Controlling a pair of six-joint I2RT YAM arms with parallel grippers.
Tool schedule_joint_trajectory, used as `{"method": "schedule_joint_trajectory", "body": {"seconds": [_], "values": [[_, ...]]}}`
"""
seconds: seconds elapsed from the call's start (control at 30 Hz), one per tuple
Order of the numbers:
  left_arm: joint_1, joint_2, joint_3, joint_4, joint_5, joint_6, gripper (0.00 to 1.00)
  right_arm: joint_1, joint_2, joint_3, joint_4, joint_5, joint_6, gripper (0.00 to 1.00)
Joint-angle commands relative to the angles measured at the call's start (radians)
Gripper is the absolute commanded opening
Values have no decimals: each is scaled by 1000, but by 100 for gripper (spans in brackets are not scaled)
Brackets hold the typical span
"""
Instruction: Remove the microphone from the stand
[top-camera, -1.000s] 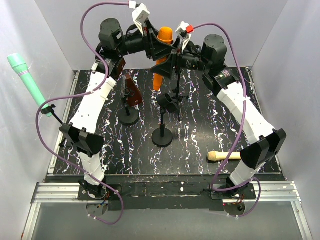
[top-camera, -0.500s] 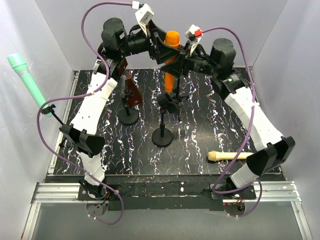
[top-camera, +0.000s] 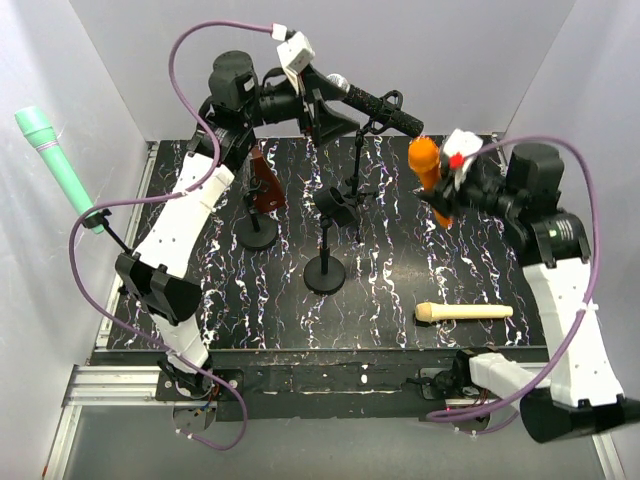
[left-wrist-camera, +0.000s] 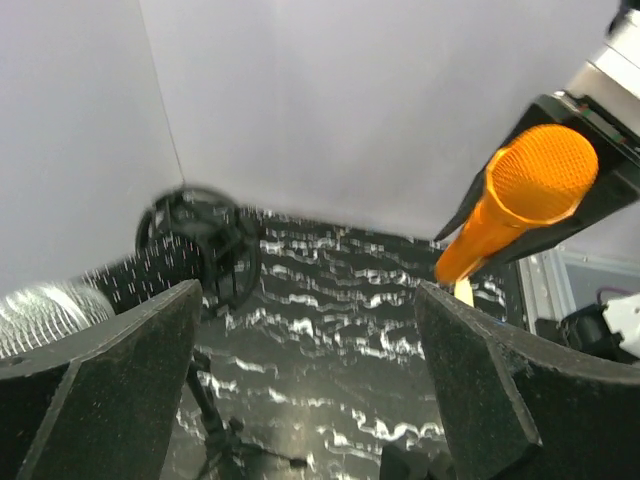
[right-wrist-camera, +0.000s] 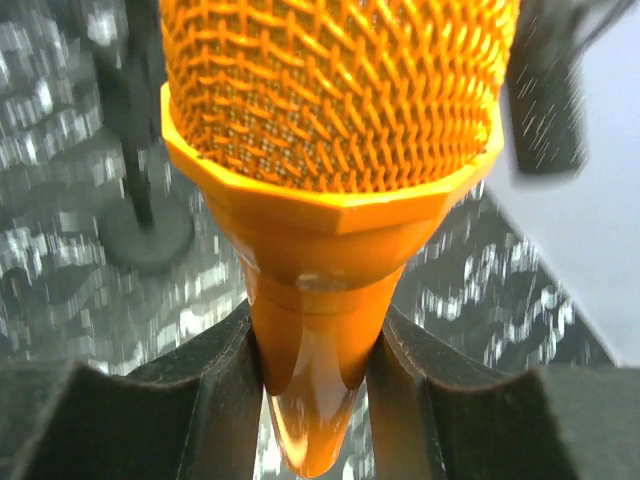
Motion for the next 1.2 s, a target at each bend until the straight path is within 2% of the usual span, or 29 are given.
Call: {"method": "schedule_joint_trajectory", "body": {"seconds": [0.0,0.07,0.23,0.47,0.73,0.93,1.03,1.17], "values": [[6,-115,-154,-39,0,129,87,-63,-56,-178,-426,131,-492,1],[7,-152,-191,-75,-15,178,88,-95,-55,-249,-505,200,-619,1],[18,-218,-214,-203,-66,239,89,-158,7,-350,-511,340,-798,1],[20,-251,-253,-224,-83,256,89,-168,161,-502,-315,572,-1089,3],[20,-272,-274,-234,-112,281,89,-166,378,-472,-267,610,-1215,7],[20,-281,-280,-255,-130,310,90,-163,497,-466,-275,661,-1234,13],[20,-289,-294,-272,-144,333,90,-161,542,-450,-296,667,-1203,20],[20,-304,-323,-289,-173,380,90,-163,580,-429,-284,658,-1140,46]]}}
